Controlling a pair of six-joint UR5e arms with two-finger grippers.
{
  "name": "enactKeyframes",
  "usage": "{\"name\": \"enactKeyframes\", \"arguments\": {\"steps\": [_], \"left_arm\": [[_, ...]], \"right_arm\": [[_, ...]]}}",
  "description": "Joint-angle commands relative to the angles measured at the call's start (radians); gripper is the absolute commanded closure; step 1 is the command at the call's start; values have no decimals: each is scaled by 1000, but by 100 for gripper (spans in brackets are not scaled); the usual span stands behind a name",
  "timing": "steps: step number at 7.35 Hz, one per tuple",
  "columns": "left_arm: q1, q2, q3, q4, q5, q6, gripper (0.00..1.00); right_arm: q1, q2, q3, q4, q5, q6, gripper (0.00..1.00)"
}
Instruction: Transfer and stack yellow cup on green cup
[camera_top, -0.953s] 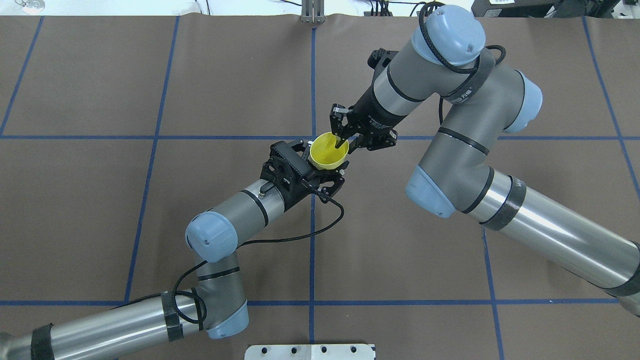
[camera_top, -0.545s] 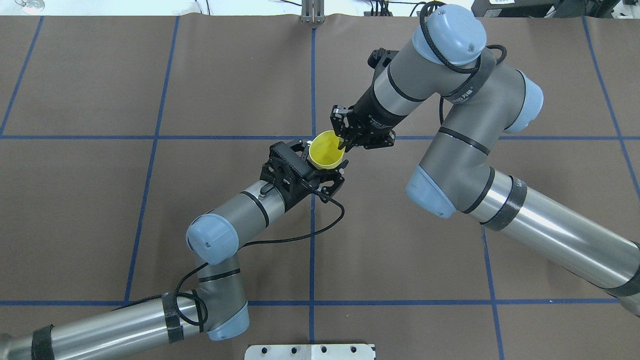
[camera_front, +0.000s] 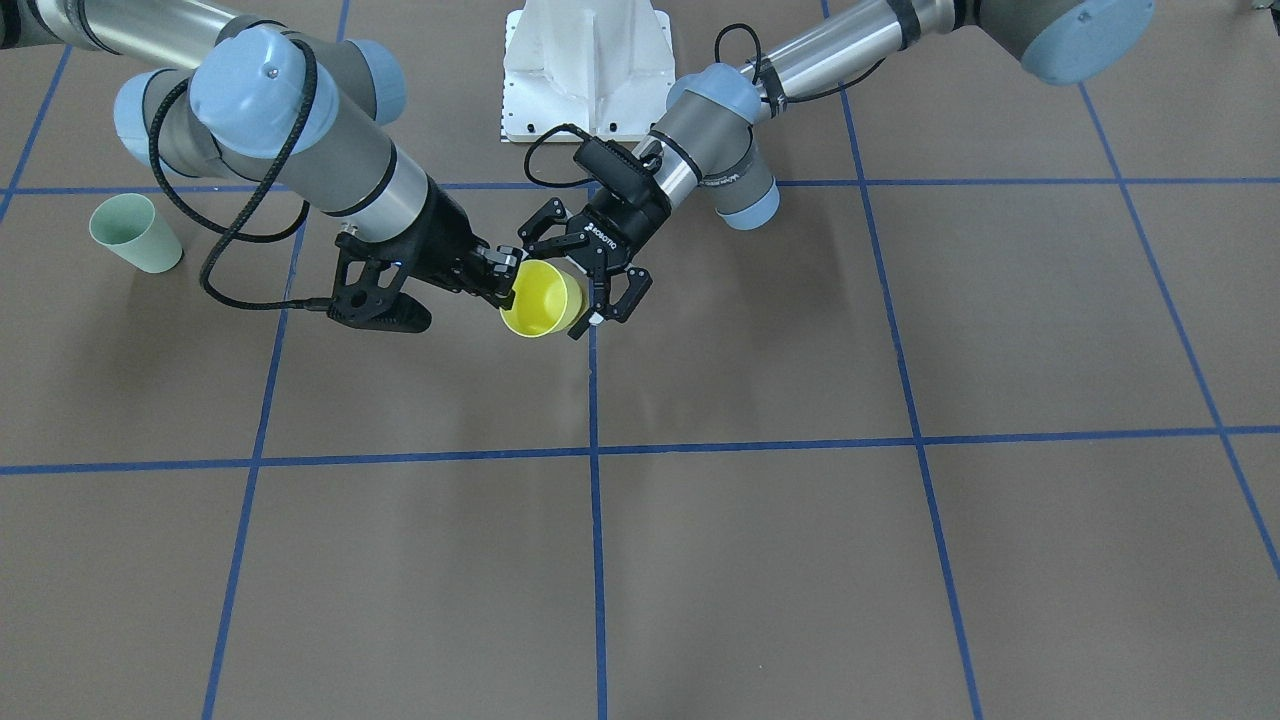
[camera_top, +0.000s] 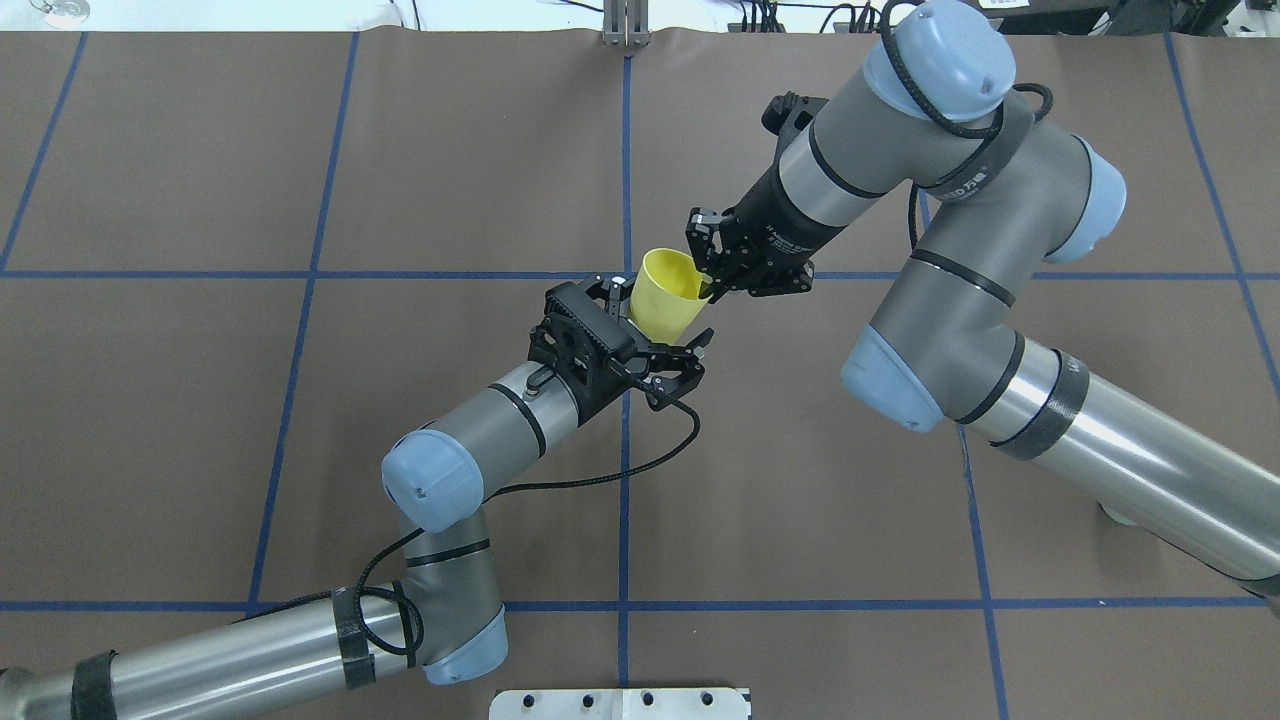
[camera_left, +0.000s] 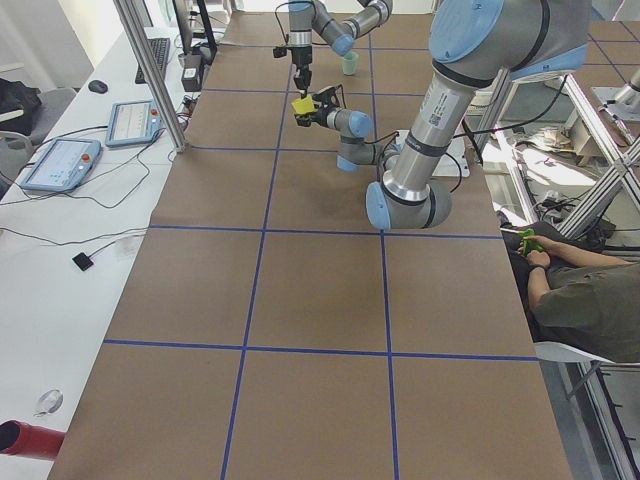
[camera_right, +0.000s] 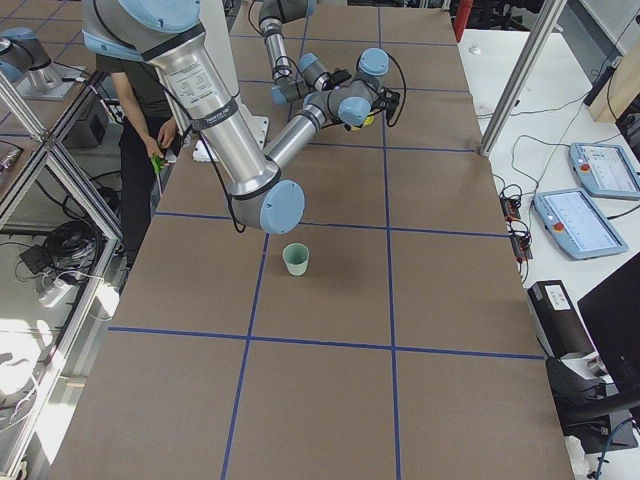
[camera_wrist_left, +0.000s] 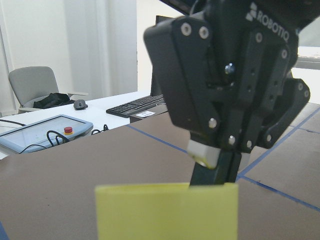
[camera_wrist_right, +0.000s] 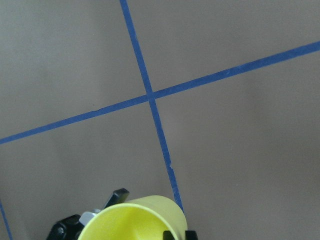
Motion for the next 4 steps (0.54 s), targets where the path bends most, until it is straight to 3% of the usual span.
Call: {"name": "enactKeyframes", "arguments": {"steps": [1,4], "left_arm": [[0,4,-16,-1,0,0,0],[0,4,-23,2,0,-3,0]], "right_arm": [[49,-70,39,-2,29,-10,100],[224,-177,123,-11,45,-12,100]]}}
